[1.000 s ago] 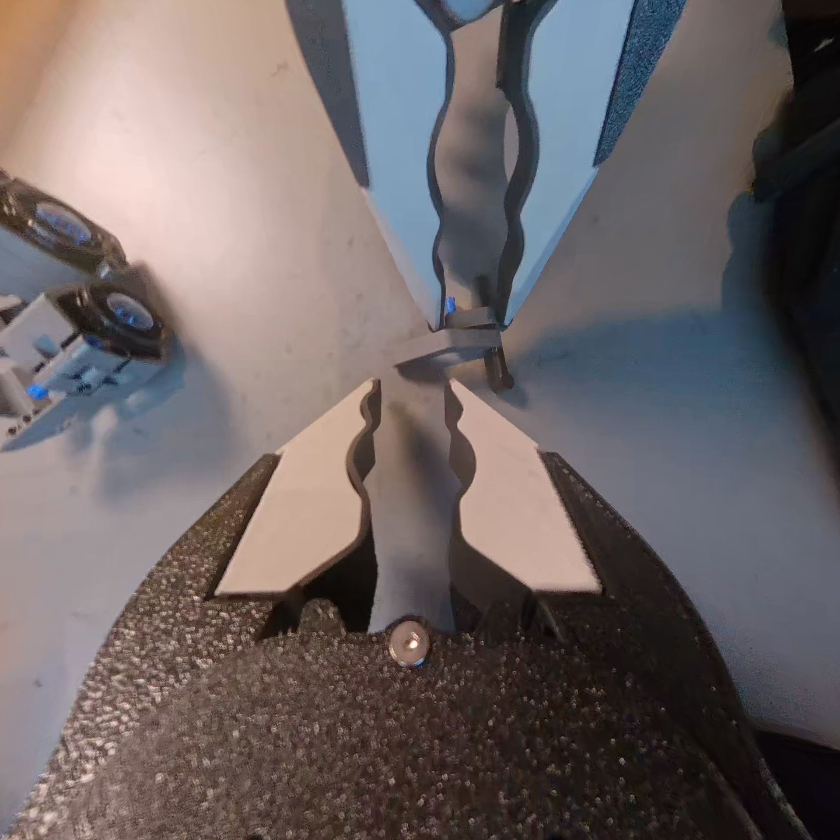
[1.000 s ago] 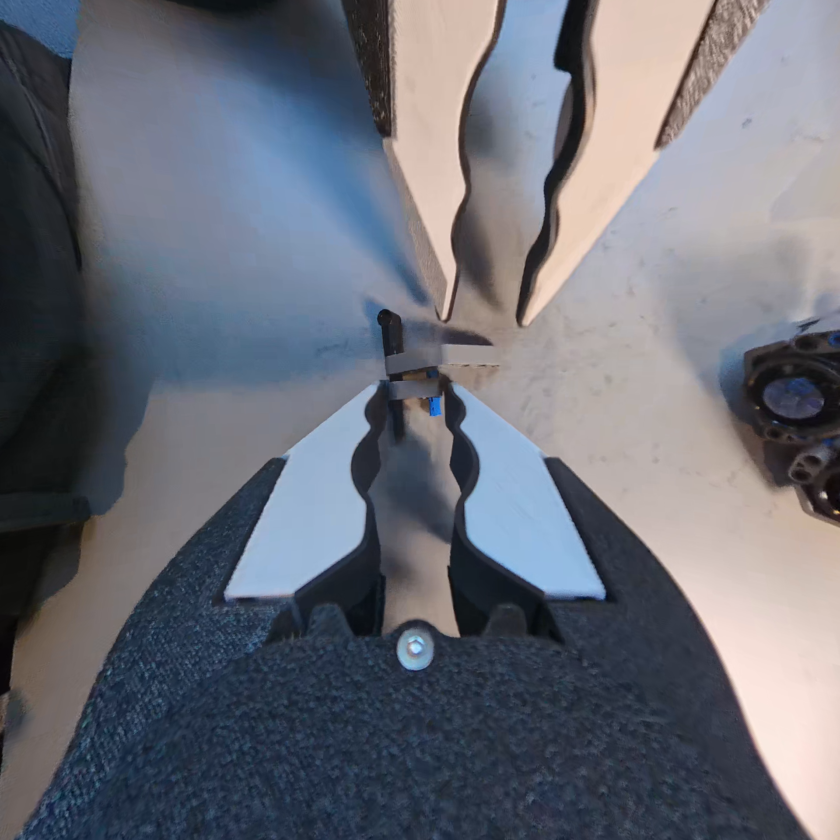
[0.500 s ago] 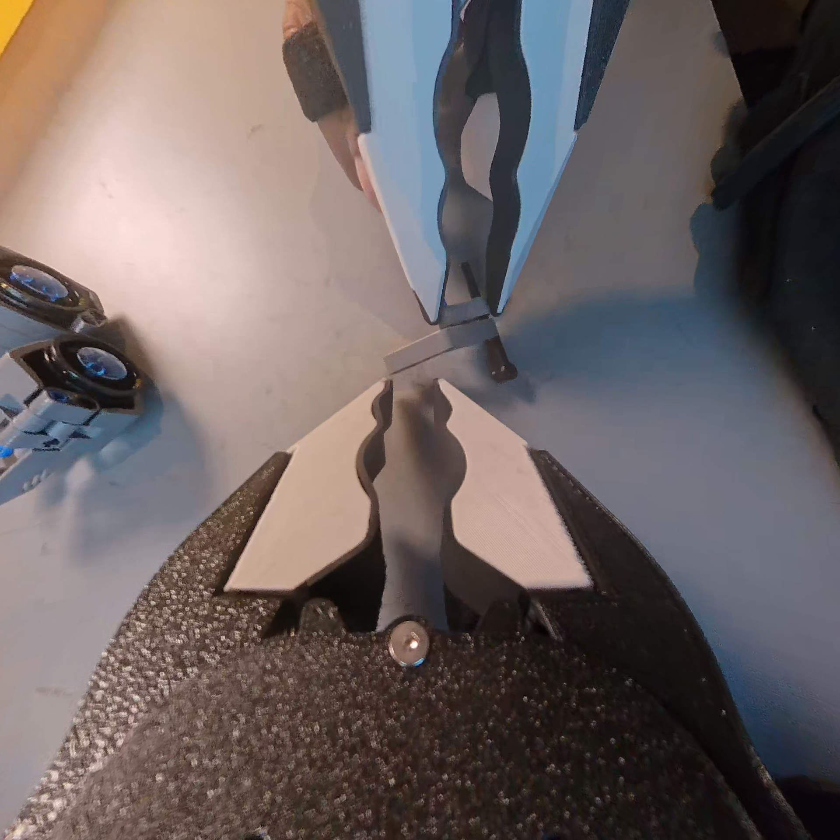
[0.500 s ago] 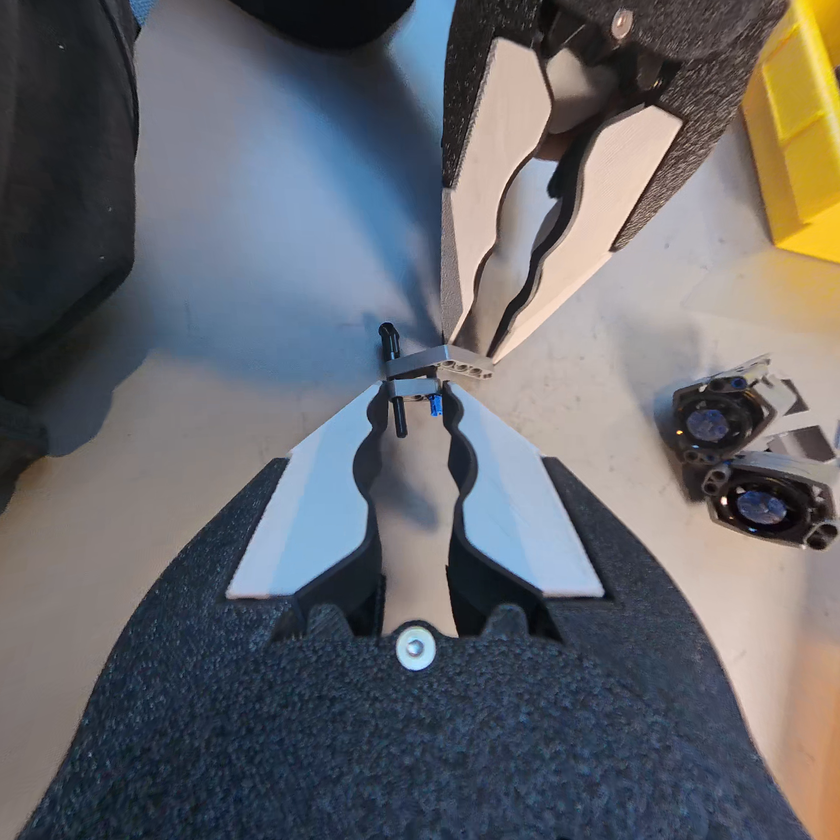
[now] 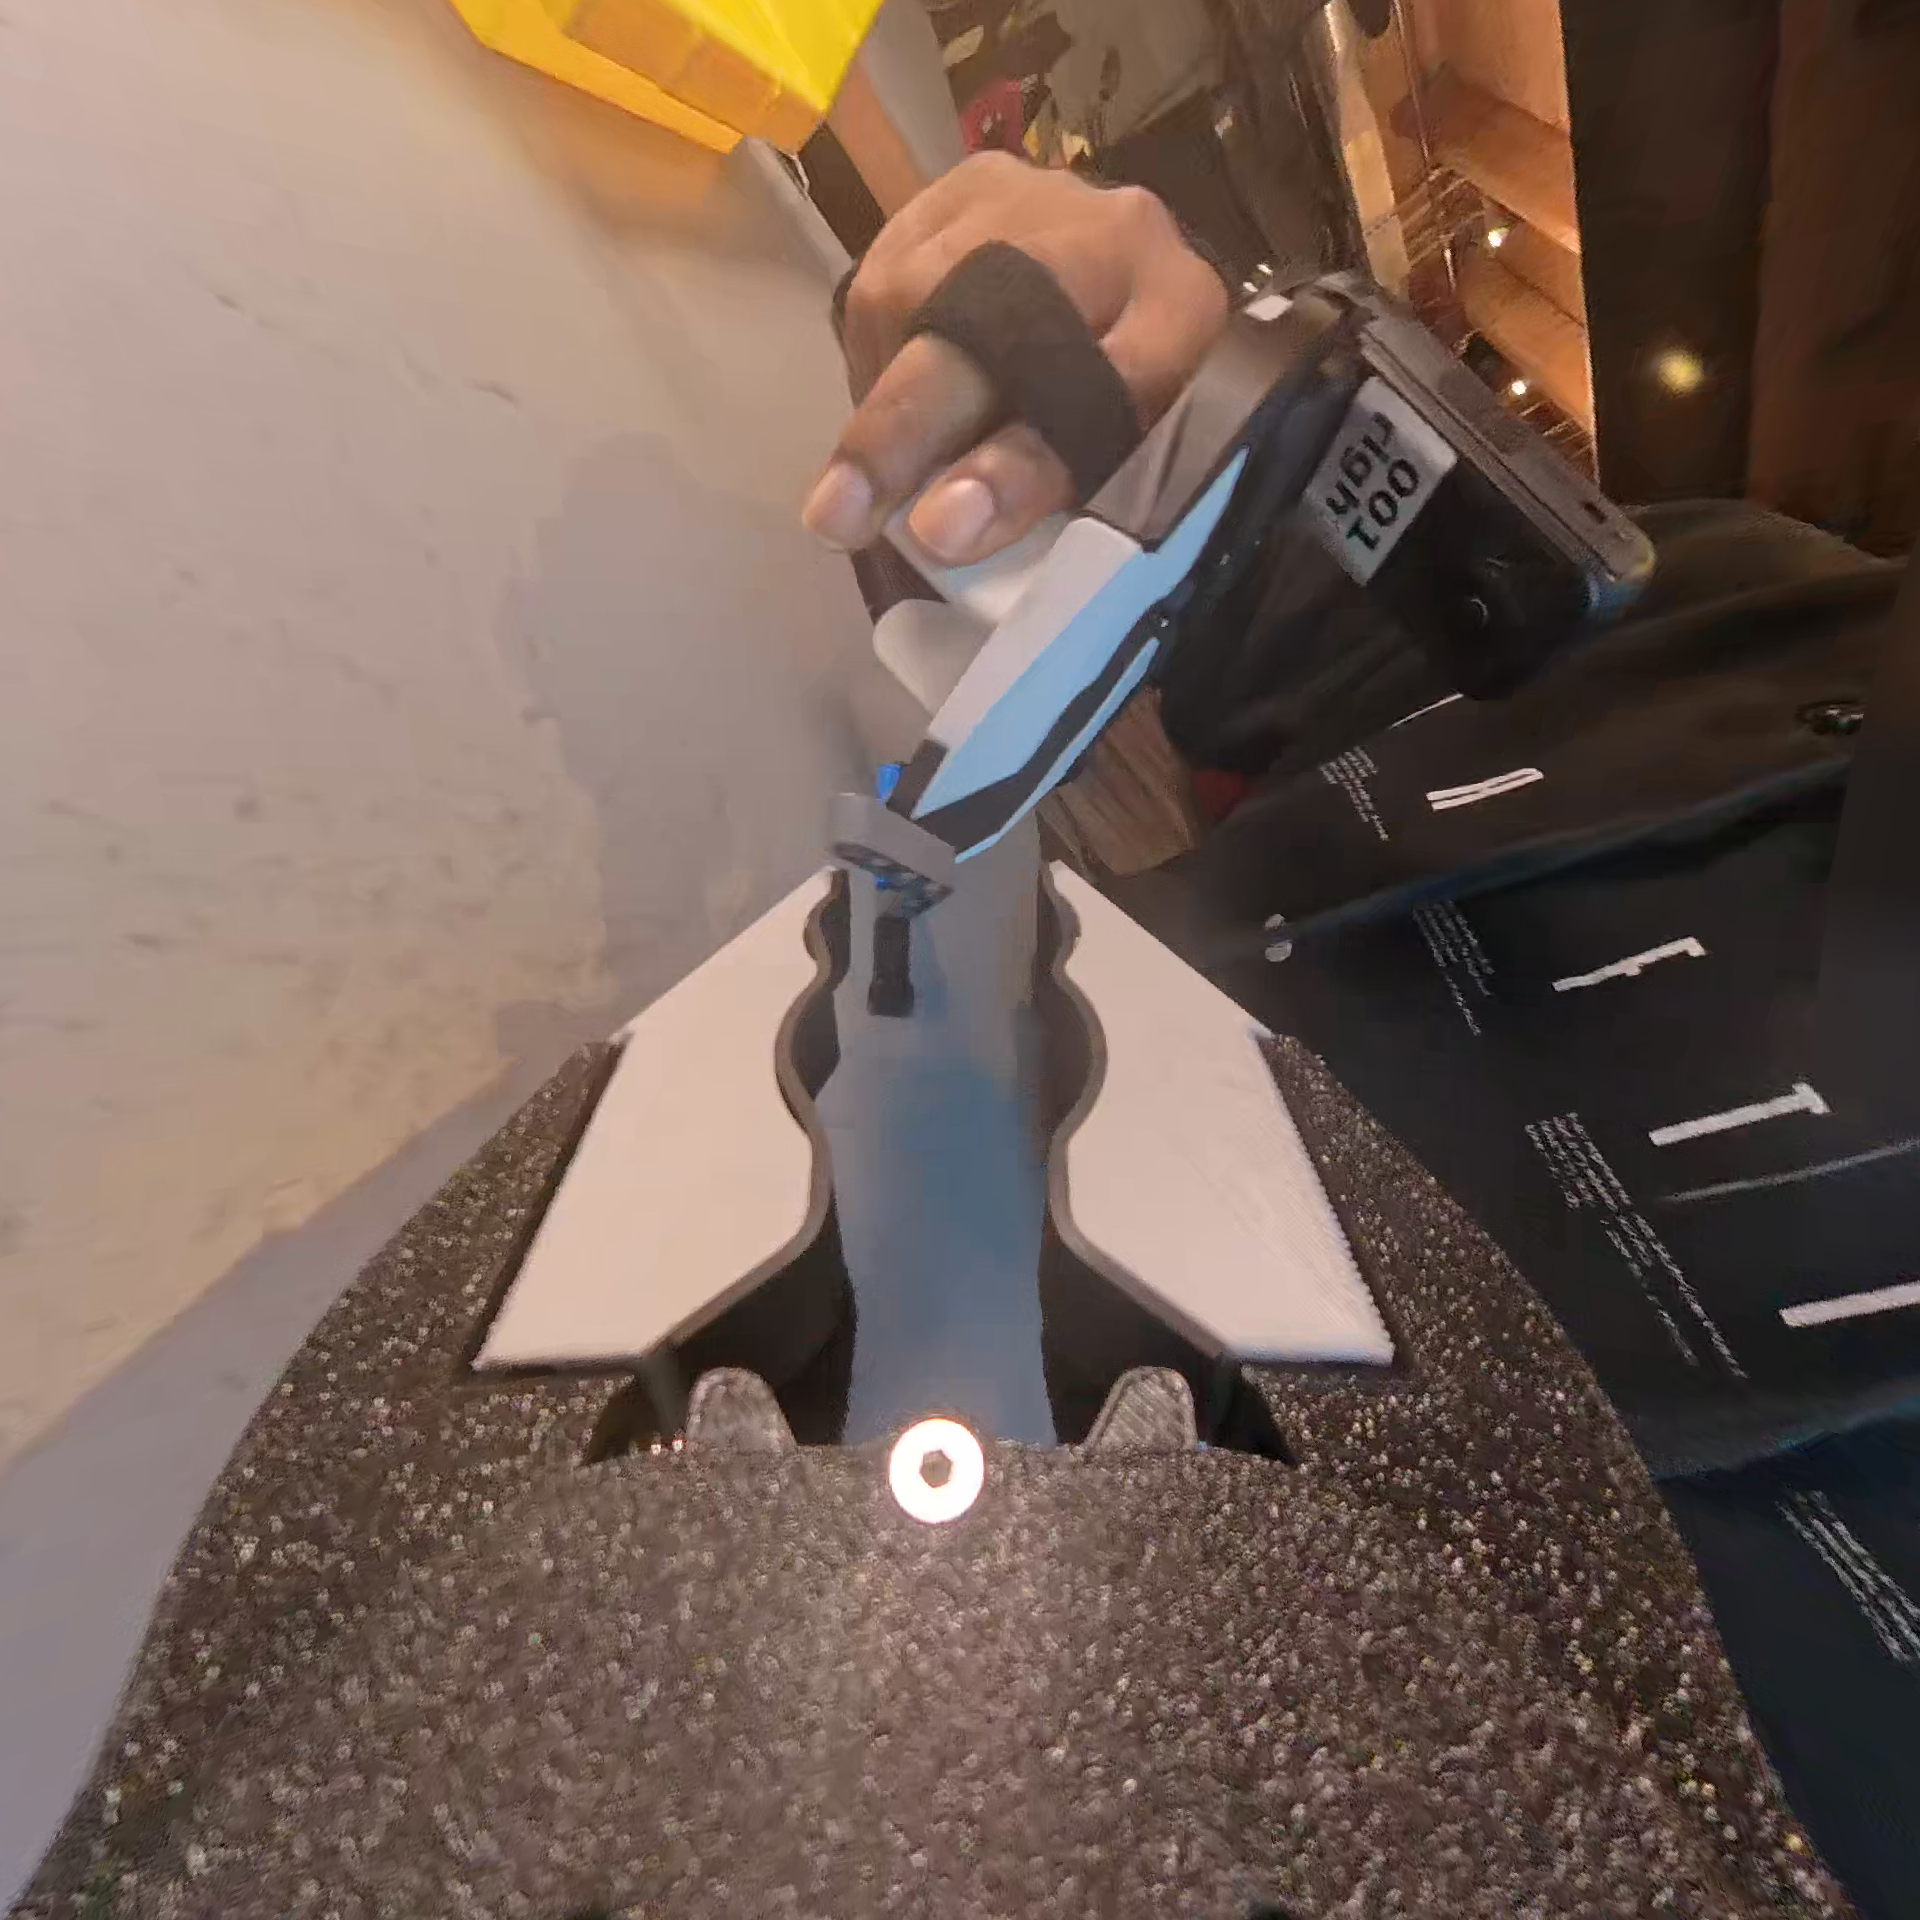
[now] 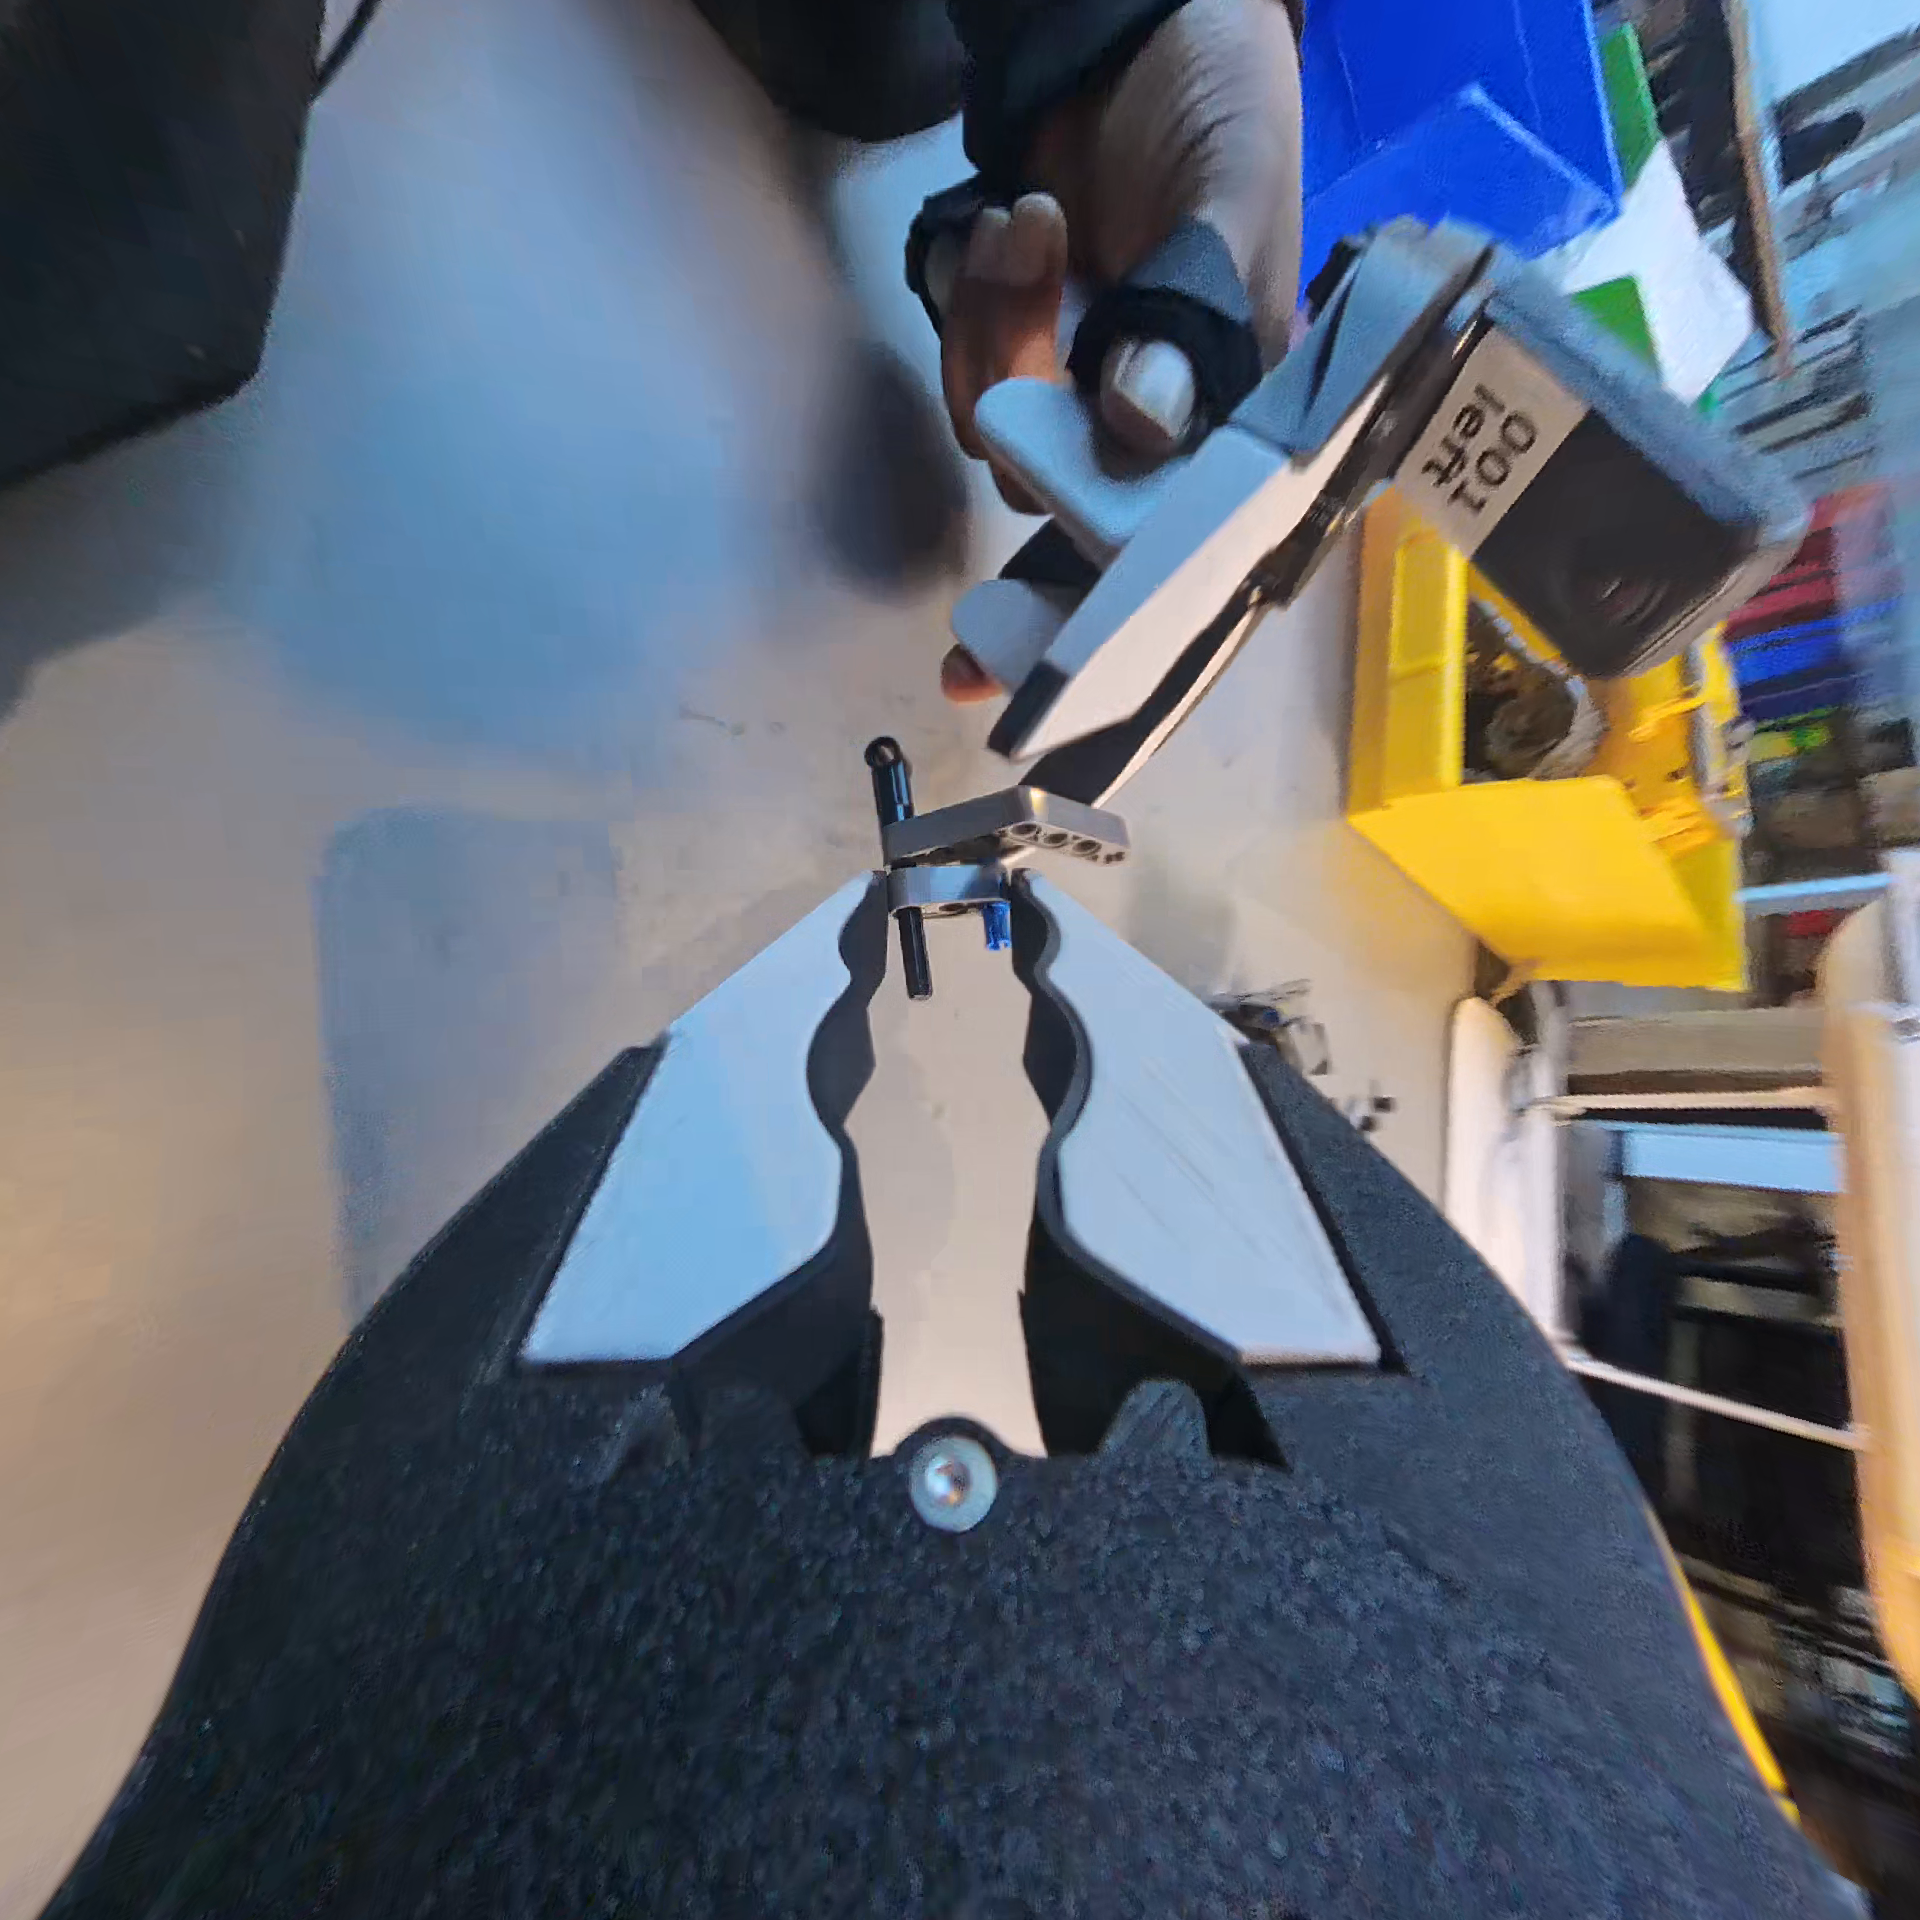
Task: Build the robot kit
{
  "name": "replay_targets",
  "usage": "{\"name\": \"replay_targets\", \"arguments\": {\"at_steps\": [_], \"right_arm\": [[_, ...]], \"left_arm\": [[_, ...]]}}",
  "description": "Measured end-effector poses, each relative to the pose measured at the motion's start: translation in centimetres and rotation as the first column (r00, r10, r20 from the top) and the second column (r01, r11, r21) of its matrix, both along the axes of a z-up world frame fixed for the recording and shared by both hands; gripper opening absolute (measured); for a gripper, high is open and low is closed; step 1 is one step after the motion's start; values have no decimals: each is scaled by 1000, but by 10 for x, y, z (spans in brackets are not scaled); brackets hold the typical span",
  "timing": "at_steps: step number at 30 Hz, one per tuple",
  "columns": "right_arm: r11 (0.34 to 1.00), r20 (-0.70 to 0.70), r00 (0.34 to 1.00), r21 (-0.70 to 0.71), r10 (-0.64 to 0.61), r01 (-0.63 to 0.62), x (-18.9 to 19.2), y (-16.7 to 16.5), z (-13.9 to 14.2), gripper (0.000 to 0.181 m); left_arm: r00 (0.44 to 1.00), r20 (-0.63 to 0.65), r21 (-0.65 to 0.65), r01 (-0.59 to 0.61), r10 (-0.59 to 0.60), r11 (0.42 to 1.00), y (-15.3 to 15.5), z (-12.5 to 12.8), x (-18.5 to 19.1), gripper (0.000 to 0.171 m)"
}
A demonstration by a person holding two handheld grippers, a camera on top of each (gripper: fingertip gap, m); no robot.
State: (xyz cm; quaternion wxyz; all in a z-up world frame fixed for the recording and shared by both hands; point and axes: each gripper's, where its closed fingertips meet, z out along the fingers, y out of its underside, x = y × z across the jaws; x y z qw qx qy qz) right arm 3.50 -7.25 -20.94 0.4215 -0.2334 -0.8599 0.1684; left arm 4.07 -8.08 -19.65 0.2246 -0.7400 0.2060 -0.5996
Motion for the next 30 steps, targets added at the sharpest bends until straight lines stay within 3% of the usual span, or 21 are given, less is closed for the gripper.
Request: {"name": "replay_targets", "arguments": {"at_steps": [5,11,14,16,19,21,24,27,30], "right_arm": [[988,-53,997,146,50,-42,-2,1,11,21],[984,-179,979,168,97,-66,-3,-9,29,19],[982,-233,967,179,100,-59,-2,-11,38,5],[992,-238,969,121,63,-34,-3,-9,41,13],[987,-241,970,-162,-34,-6,-4,-12,54,18],[909,-231,964,-416,-128,20,-4,-8,69,22],[692,-122,954,-714,-275,108,-6,9,74,25],[525,-34,954,-841,-297,134,-10,9,68,18],[497,10,954,-852,-301,166,-13,8,58,8]], "left_arm": [[998,-52,124,-17,23,992,2,0,6,15],[999,49,193,-22,12,981,-3,18,4,14],[991,135,161,-45,23,986,-1,27,-3,13],[991,126,190,-64,40,980,0,26,-3,13],[994,69,275,-96,80,957,4,25,-2,13],[991,69,339,-128,112,932,7,32,-5,13],[987,12,468,-148,162,871,9,36,-9,13],[980,-34,566,-143,196,812,10,39,-7,13],[972,-51,628,-147,229,764,11,43,-9,13]]}}
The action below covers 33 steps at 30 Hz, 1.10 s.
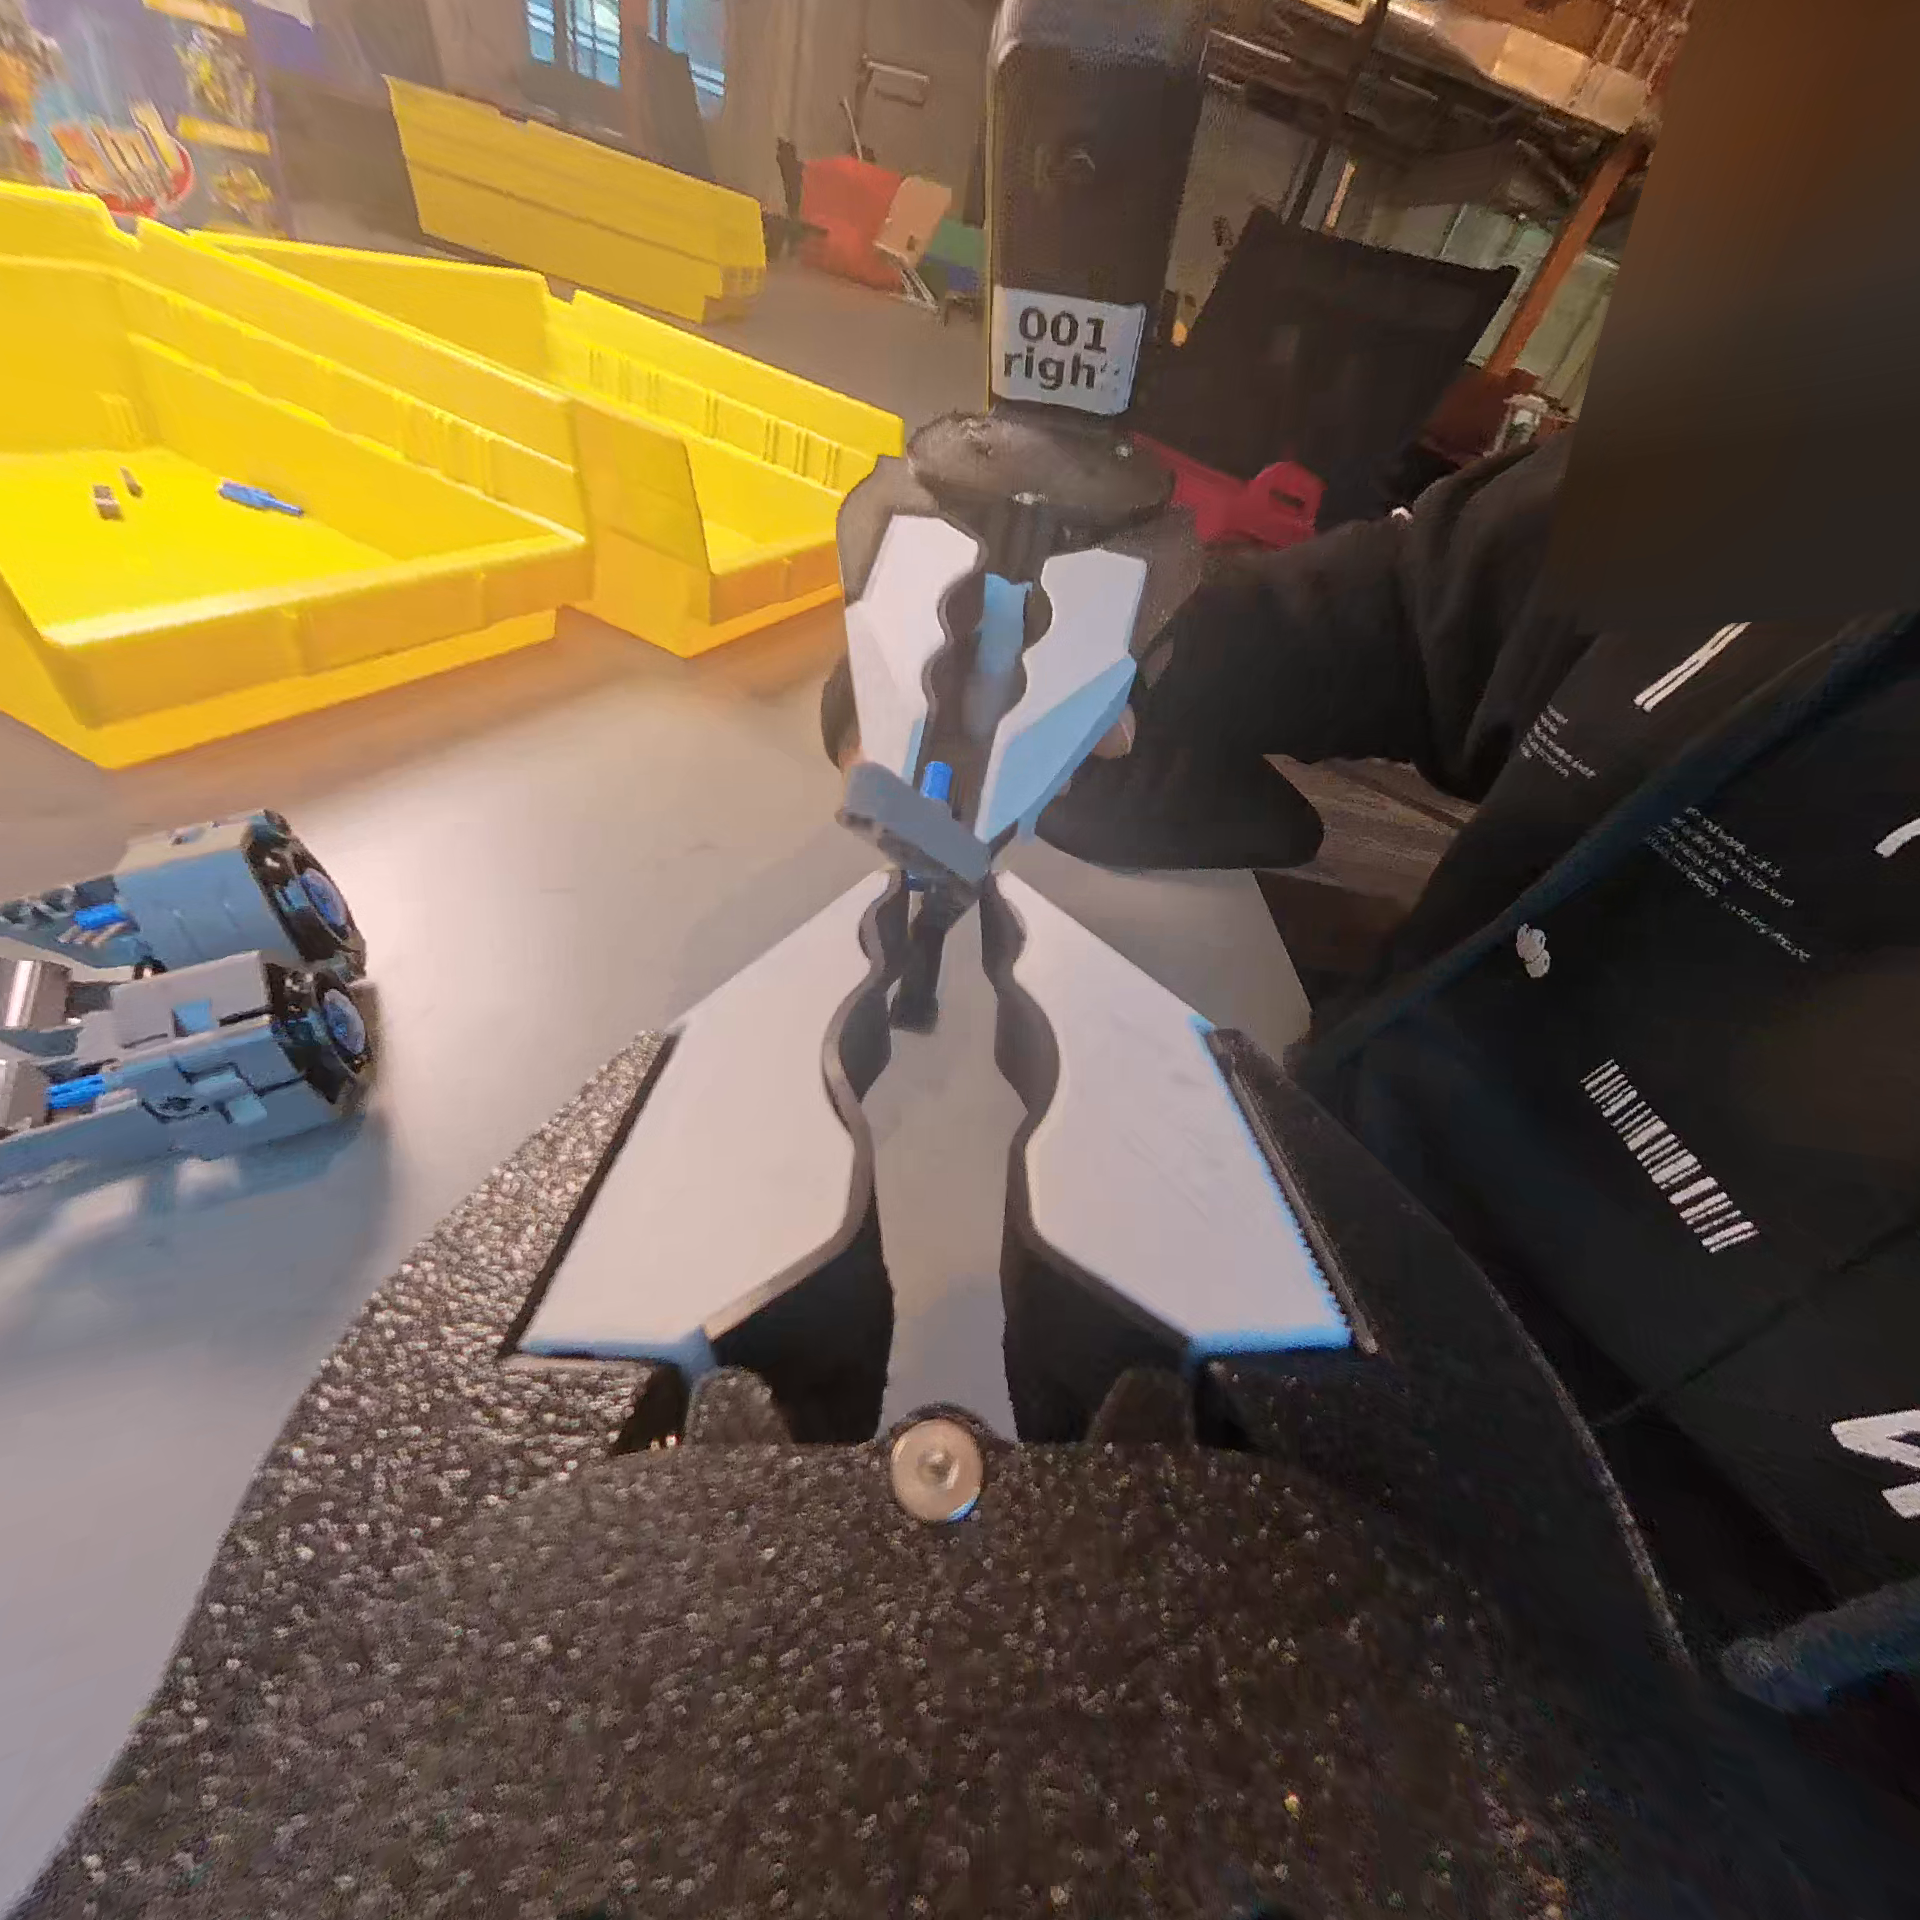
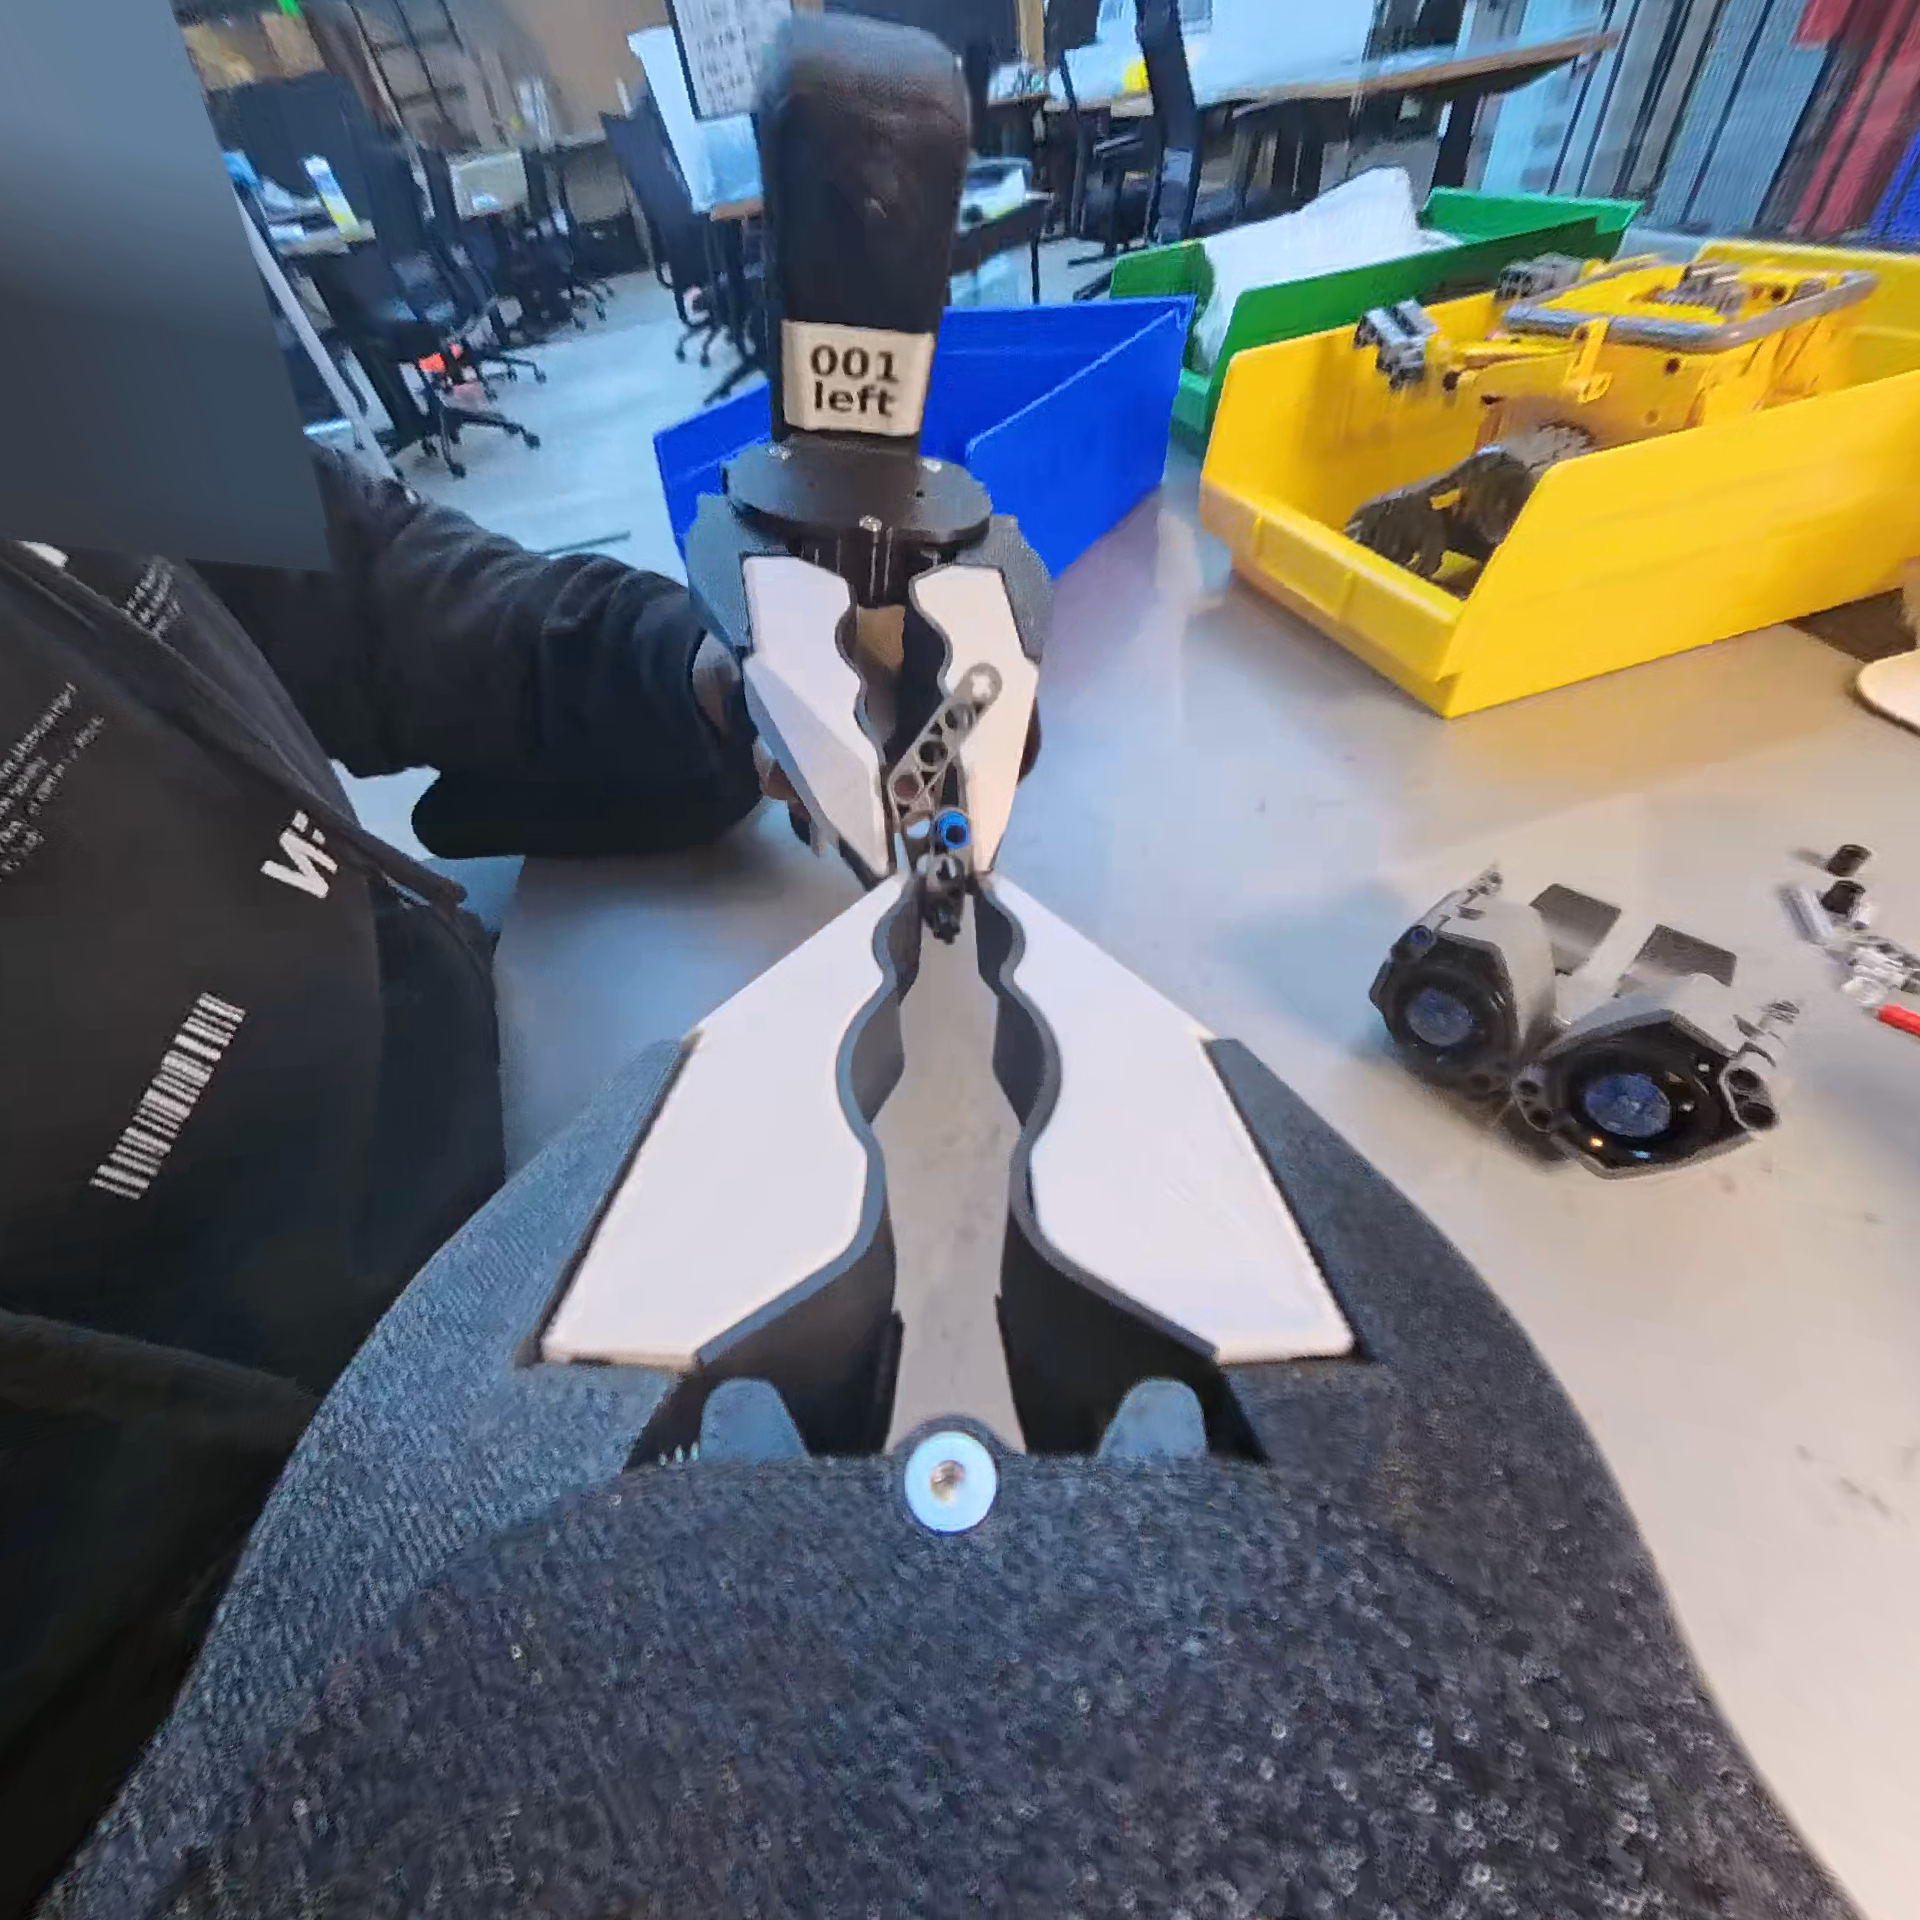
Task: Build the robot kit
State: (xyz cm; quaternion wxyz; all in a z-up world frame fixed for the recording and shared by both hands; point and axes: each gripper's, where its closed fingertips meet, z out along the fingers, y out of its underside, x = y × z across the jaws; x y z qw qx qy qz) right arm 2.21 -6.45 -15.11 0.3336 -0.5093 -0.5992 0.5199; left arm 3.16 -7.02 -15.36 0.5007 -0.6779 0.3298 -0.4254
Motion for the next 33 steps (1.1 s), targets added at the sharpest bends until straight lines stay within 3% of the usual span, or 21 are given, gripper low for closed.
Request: {"name": "replay_targets", "arguments": {"at_steps": [5,13,22,25,33], "right_arm": [[998,29,998,23,60,-61,1,-6,-3,6],[976,228,962,122,151,-182,16,-6,-20,5],[970,468,870,95,154,-223,29,-10,-54,5],[969,493,856,90,156,-229,29,-13,-62,5],[906,478,849,219,223,-362,38,-20,-67,5]], "left_arm": [[999,-35,62,3,-1,998,-3,1,2,13],[991,-107,-101,67,-78,993,-7,-29,4,16],[949,-283,-123,104,-135,987,-20,-51,6,35],[917,-370,-132,108,-150,985,-21,-68,10,18],[888,-353,-252,212,-293,944,-36,-83,17,8]]}}
